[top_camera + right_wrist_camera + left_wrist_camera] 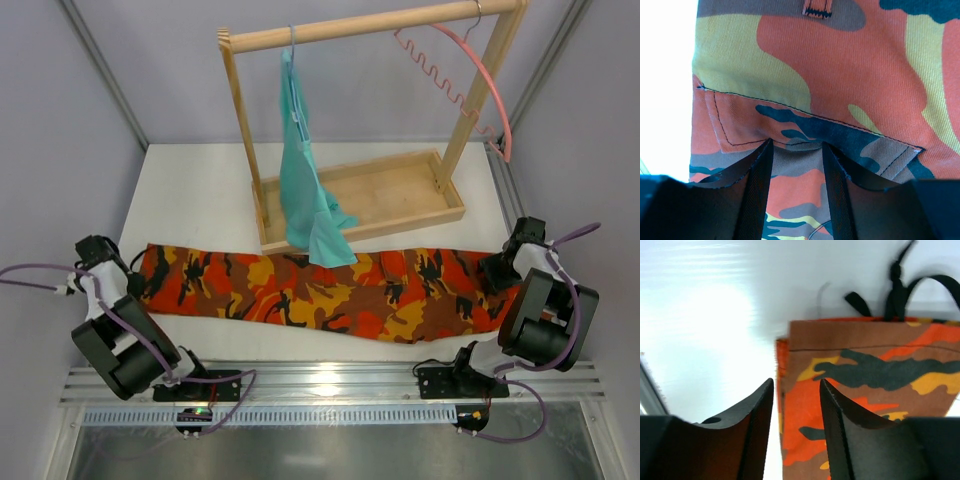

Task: Place the trousers on the hanger
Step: Fold the trousers

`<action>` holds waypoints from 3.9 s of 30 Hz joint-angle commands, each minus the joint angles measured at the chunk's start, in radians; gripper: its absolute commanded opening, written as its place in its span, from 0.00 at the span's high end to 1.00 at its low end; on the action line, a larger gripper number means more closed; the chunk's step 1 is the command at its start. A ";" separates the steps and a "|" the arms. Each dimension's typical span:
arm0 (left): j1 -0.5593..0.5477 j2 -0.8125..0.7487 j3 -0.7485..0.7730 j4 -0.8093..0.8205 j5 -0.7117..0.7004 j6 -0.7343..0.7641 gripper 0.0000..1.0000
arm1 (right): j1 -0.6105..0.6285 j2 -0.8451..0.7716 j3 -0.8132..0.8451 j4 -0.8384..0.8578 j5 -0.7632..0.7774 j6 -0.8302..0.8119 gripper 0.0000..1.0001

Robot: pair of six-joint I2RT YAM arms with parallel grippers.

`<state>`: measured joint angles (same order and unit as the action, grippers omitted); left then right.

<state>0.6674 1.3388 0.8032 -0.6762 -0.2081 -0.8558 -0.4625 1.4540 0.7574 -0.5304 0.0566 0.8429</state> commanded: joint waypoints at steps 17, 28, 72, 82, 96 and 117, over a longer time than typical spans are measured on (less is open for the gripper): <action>0.159 0.054 -0.090 0.092 0.075 0.000 0.67 | -0.018 -0.009 -0.006 0.050 0.072 -0.027 0.53; 0.159 0.037 -0.134 0.159 0.088 -0.025 0.63 | -0.018 0.002 -0.001 0.058 0.069 -0.027 0.53; 0.158 -0.107 -0.219 0.288 0.251 -0.103 0.61 | -0.018 0.054 -0.023 0.098 0.084 -0.041 0.54; 0.161 -0.128 -0.225 0.274 0.272 -0.114 0.60 | -0.018 0.039 -0.029 0.095 0.077 -0.039 0.54; 0.159 -0.205 -0.236 0.239 0.277 -0.115 0.60 | -0.018 0.028 -0.032 0.089 0.058 -0.045 0.54; 0.159 -0.015 -0.246 0.294 0.246 -0.078 0.60 | -0.018 0.011 0.009 0.014 0.086 -0.047 0.52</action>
<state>0.8207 1.2789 0.5629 -0.3859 0.0715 -0.9615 -0.4667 1.4548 0.7547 -0.4942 0.0662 0.8150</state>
